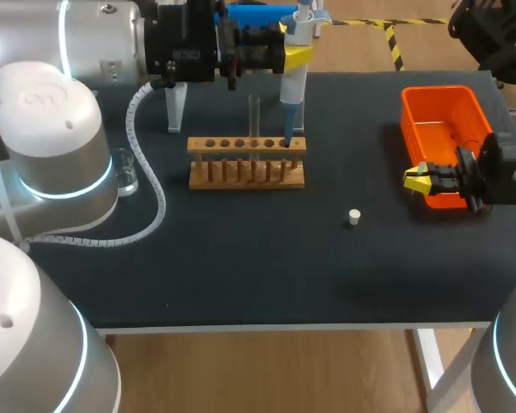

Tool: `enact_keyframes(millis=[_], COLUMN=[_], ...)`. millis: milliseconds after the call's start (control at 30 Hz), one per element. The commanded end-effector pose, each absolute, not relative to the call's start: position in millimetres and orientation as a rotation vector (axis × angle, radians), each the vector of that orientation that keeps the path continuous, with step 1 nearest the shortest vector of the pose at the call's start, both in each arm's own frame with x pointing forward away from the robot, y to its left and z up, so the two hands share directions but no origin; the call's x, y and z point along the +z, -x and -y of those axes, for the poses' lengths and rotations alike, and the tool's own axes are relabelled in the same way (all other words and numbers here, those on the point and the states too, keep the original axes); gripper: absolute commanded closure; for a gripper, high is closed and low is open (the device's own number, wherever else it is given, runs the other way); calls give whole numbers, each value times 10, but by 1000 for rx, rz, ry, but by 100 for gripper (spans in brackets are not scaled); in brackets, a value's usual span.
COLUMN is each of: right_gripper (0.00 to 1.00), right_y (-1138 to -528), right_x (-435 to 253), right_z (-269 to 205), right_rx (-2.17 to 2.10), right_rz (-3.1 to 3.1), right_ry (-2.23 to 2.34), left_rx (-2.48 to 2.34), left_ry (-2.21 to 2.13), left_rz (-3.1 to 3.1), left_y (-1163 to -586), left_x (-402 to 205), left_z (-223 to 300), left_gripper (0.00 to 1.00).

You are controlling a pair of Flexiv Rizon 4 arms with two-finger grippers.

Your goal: Invert the test tube, pick up the pipette, mount the tip to pipette, aspirate from beaker and dispense into the tube, eject the tip, return the pipette, and cap with the stopper.

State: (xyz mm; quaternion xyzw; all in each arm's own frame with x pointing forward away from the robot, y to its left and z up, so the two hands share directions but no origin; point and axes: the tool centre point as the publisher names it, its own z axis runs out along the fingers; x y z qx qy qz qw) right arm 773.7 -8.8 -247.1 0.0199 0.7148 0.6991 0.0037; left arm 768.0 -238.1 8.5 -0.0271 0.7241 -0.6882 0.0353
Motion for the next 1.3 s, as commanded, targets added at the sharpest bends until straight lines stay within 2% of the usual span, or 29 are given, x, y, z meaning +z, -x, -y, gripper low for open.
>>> enact_keyframes(millis=[33, 833, 1300], right_gripper=[100, 100, 100], right_y=[-7729, -7729, -7726], right_x=[-2473, -2473, -2491], right_z=[81, 81, -416], right_rx=[2188, 2188, 2160], right_rz=[-2239, -2239, -2313], right_ry=[-64, -64, -25], left_rx=[-2114, -2116, -2116], left_ry=[86, 85, 85], left_rz=[-2223, -2220, -2220], left_y=[-7659, -7653, -7653], left_x=[77, 77, 77], left_z=[2363, 2365, 2365], left_gripper=[100, 100, 100])
